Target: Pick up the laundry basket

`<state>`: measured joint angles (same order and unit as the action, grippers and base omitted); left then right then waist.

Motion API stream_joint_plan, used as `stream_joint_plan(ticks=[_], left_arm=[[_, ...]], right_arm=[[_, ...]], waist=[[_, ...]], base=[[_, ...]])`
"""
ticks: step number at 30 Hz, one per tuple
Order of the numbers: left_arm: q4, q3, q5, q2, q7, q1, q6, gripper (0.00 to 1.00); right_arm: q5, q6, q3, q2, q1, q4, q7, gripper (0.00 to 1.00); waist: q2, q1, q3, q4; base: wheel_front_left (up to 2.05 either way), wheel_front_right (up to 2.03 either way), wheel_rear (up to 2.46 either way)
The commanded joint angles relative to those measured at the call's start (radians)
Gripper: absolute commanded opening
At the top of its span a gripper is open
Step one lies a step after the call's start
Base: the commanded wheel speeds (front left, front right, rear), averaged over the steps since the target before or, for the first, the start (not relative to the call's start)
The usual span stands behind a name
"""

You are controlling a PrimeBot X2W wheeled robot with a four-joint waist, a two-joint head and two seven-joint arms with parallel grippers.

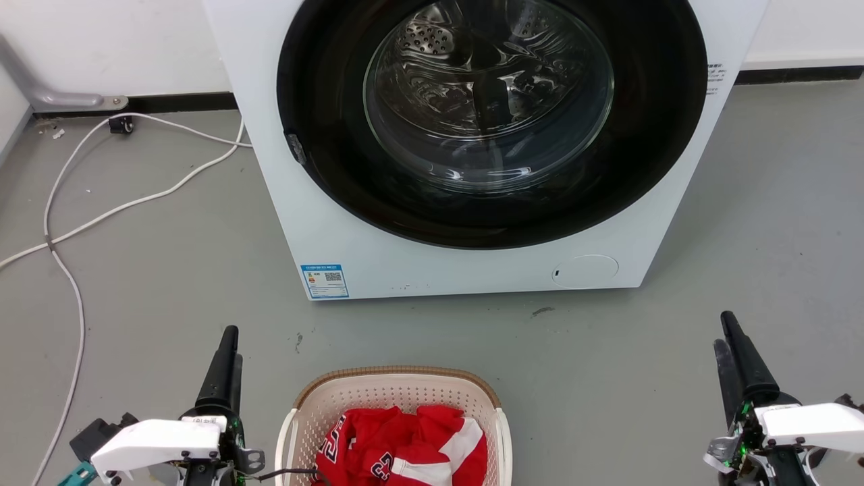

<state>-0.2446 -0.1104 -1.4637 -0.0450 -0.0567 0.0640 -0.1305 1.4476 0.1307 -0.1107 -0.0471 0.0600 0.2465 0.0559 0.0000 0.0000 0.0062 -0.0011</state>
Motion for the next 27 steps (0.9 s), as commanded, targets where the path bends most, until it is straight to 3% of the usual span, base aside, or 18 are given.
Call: stream_joint_plan(ticks=[1, 15, 27], left_arm=[[0.031, -0.004, 0.052, -0.003, 0.014, 0.019, 0.004, 1.00], [0.104, 0.031, 0.341, -0.004, 0.074, 0.006, 0.047, 1.00], [0.140, 0.054, 0.543, -0.005, 0.118, -0.009, 0.058, 1.00]], right_arm=[[-0.056, 0.000, 0.001, -0.002, 0.007, -0.034, -0.013, 1.00], [-0.412, 0.000, 0.037, -0.003, -0.013, -0.120, -0.073, 1.00], [-0.655, 0.000, 0.070, -0.003, -0.033, -0.166, -0.117, 1.00]], waist=[[0.0000, 0.0000, 0.001, 0.000], [0.0000, 0.0000, 0.006, -0.002], [0.0000, 0.0000, 0.008, -0.003]], base=[[0.00, 0.00, 0.00], [0.00, 0.00, 0.00], [0.00, 0.00, 0.00]])
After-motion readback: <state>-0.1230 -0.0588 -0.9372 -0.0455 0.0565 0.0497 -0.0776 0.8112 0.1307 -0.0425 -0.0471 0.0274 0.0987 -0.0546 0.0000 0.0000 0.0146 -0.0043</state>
